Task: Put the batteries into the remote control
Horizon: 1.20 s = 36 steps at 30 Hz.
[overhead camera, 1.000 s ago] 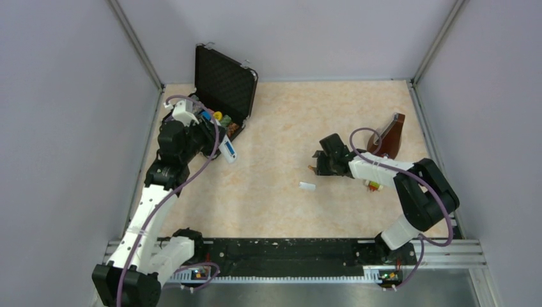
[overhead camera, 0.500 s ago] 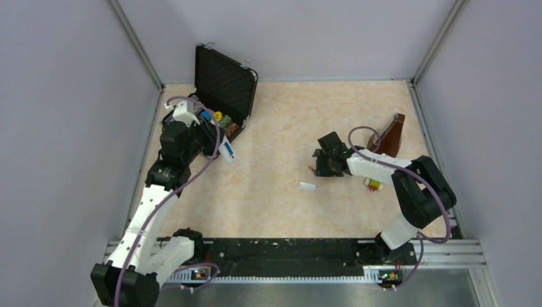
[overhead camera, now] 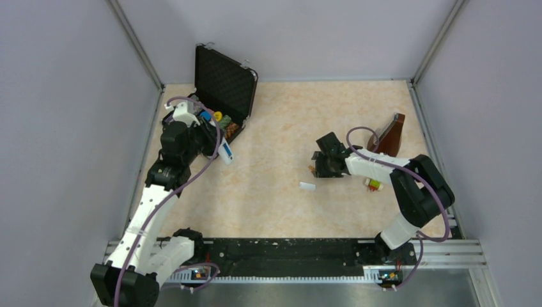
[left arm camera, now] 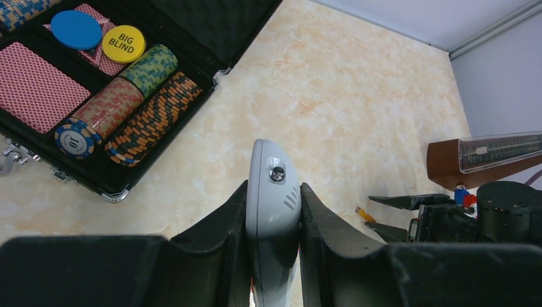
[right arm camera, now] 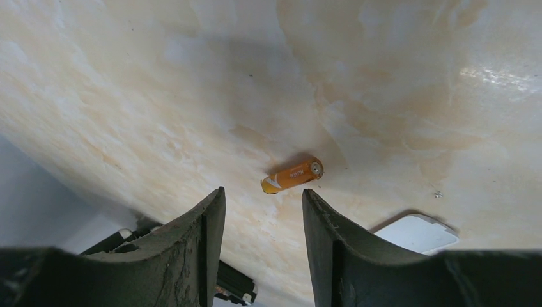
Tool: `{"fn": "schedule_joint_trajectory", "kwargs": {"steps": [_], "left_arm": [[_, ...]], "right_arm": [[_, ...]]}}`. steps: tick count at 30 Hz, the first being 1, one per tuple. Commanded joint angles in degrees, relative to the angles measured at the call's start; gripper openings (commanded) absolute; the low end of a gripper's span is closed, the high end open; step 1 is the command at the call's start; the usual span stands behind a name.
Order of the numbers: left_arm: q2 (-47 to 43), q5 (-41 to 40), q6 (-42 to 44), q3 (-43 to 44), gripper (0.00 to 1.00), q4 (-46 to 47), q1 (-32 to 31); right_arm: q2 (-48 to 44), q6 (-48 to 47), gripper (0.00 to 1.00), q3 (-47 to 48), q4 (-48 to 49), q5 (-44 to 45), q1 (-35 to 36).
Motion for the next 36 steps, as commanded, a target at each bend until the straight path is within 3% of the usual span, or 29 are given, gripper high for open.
{"fn": "schedule_joint_trajectory", "kwargs": {"steps": [1,10,18,23,28,36], "left_arm": [[-0.97,-0.99,0.72,2.67,0.0,2.16,-0.29],[-0.77,-2.4,1.51,4.17,0.0,0.63,-0.31],[-2.03,-4.35,2.03,4.31,0.0,0.07,-0.29],[-2.04,-5.17,2.03,4.14,0.0,0.33,-0.29],[-2.12,-5.56,2.16,4.26,0.0,0.33,-0.29],[-3.44,-10.95,5.05,6.38,0.0,-3.42,-0.21]], "right_arm": [[1.01,3.75,0.48,0.93,-1.73,-0.22,0.75],[4.14,6.94,0.48,2.7,-2.82,0.36,0.49],[5.79,7.4,0.35,4.35,-6.1,0.4,-0.31],[5.25,7.0,0.36,4.36,-9.82,-1.38,-1.25],[3.09,8.24,0.44,2.33,-12.55,-1.73,-1.95],[5.78,12.18,0.38,5.53,-14.98,-1.61,-4.87]]}}
